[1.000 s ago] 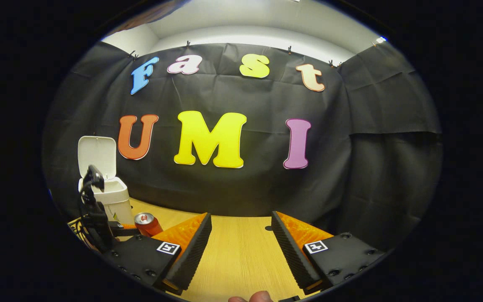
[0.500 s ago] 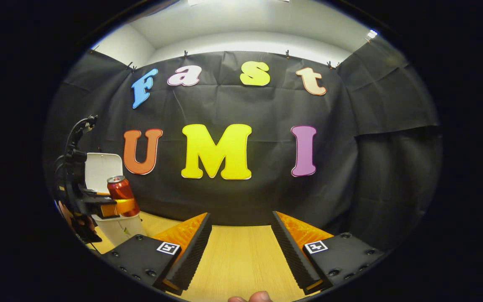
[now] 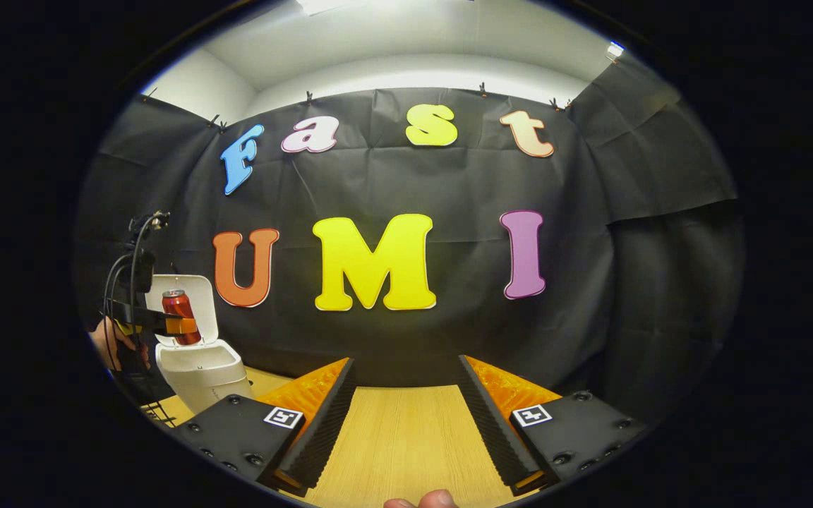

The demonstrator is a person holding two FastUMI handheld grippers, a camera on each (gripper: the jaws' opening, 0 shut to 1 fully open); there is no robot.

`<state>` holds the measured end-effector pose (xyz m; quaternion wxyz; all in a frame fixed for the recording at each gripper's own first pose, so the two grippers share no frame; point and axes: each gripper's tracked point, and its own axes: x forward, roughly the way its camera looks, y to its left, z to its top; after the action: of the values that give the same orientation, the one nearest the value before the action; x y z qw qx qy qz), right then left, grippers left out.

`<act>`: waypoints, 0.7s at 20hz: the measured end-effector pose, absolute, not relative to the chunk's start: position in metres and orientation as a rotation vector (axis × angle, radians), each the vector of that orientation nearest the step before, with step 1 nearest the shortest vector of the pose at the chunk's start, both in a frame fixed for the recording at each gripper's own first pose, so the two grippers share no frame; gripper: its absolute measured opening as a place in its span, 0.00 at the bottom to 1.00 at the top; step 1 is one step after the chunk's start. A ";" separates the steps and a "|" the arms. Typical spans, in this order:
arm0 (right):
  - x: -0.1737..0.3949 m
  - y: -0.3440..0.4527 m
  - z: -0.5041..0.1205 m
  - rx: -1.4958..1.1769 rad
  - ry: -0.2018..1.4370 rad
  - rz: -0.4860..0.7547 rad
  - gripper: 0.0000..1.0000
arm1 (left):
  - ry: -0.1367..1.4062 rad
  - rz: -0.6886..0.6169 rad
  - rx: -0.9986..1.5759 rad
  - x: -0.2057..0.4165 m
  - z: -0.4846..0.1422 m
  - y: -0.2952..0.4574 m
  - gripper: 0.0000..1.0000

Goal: Press the lid of the desktop garbage bin to open it, pick up the crumpled paper on the desktop and throw it into the bin, then pick up the pop can on the desktop and drop it into the bin, and finally close the garbage bin lid.

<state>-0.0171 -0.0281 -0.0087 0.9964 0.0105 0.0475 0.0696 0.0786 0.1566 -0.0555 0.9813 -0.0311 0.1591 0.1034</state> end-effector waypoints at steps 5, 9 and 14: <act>-0.021 -0.018 -0.012 0.008 0.116 0.156 0.92 | 0.386 0.256 -0.103 0.083 -0.080 0.174 0.82; -0.022 -0.014 -0.015 0.003 0.124 0.158 0.91 | 0.440 0.255 -0.121 0.088 -0.098 0.175 0.84; -0.023 -0.013 -0.021 -0.004 0.141 0.148 0.92 | 0.448 0.268 -0.082 0.089 -0.103 0.179 0.86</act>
<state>-0.0230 -0.0130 -0.0215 0.9948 -0.0021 0.0705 0.0741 0.0888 0.1789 -0.1031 0.9653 -0.0408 0.2216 0.1324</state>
